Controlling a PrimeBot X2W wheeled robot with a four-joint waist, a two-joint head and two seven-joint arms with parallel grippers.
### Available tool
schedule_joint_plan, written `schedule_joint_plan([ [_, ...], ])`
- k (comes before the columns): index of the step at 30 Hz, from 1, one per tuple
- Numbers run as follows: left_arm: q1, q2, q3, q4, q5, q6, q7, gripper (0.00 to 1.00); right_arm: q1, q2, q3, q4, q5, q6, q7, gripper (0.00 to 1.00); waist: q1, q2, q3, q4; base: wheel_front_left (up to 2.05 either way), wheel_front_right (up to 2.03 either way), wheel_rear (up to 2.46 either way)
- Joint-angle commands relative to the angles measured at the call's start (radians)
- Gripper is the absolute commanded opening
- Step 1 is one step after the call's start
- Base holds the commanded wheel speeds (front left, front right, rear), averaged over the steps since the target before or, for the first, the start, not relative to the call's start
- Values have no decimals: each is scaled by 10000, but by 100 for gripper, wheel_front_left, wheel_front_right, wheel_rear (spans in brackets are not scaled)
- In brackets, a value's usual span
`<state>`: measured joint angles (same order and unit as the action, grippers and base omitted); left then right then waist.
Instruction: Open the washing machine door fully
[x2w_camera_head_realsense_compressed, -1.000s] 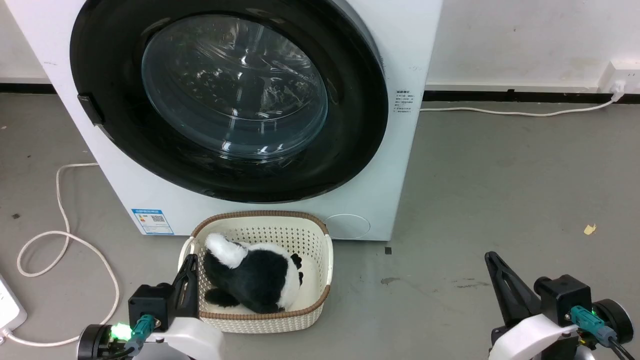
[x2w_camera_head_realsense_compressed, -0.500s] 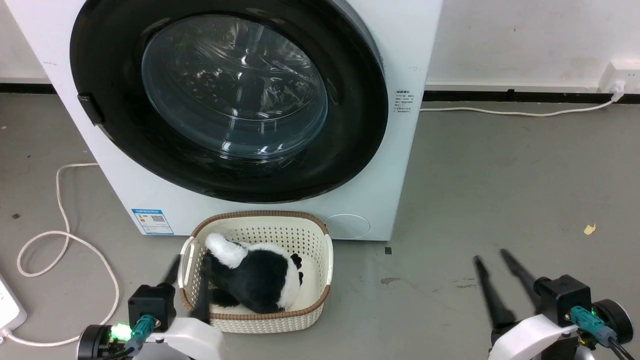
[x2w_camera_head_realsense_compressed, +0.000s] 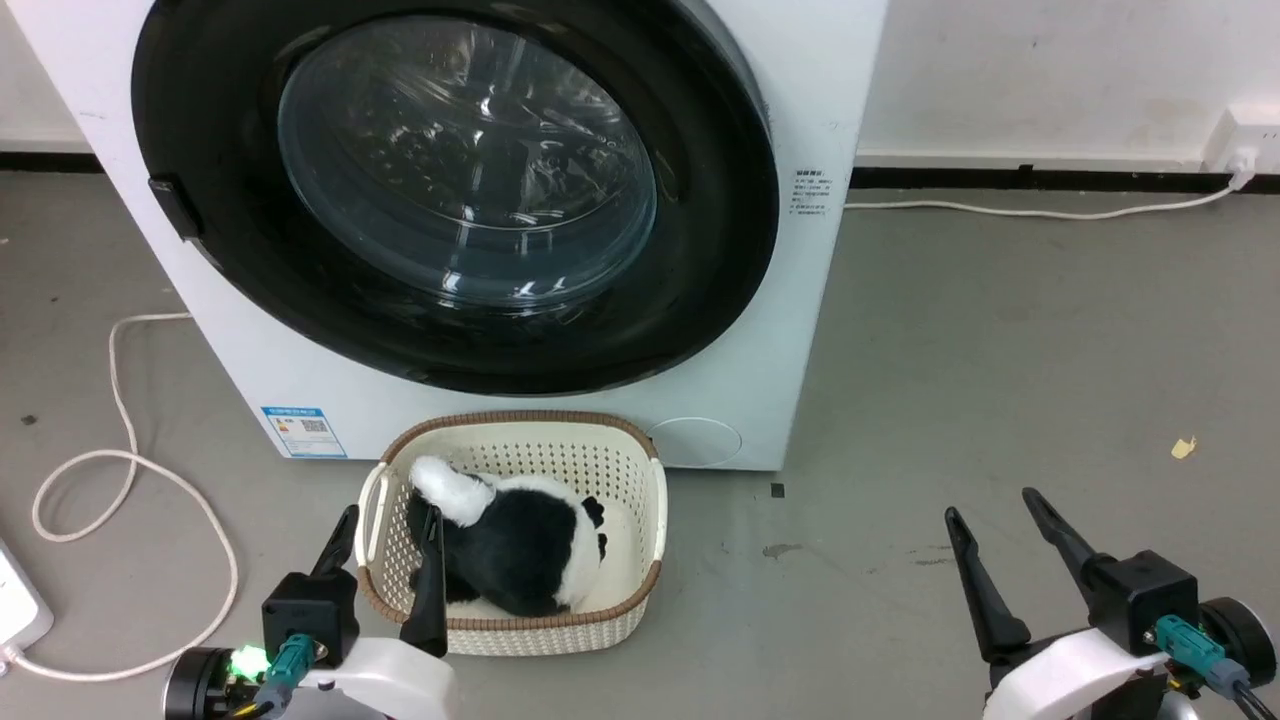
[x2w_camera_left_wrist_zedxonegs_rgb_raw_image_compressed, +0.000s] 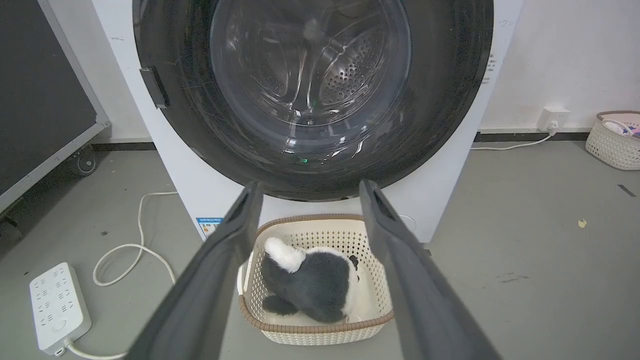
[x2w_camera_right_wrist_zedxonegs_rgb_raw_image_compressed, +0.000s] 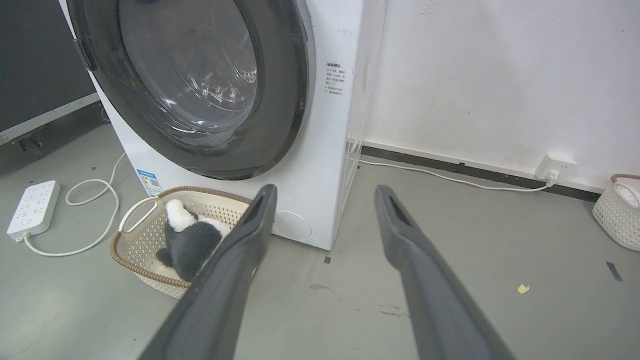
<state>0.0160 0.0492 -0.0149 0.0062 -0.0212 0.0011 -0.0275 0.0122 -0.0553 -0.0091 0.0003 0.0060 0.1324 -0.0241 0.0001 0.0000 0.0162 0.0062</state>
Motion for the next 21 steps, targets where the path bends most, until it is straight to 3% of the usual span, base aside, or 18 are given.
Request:
schedule_joint_plan([
  [1,-80,1,-23,-5,-85,59,-103,100,-48,4,-36,-64,43,-2,-141,100,0,0,89,47,0,0,0],
  [20,-605,3,-301,-248,-407,277,-500,100,-1371,-930,127,-179,506,-5,-141,100,0,0,1103,526,0,0,0],
  [21,-631,3,-316,-257,-426,287,-521,100,-1476,-960,119,-189,605,-5,-97,93,0,0,1150,556,0,0,0],
])
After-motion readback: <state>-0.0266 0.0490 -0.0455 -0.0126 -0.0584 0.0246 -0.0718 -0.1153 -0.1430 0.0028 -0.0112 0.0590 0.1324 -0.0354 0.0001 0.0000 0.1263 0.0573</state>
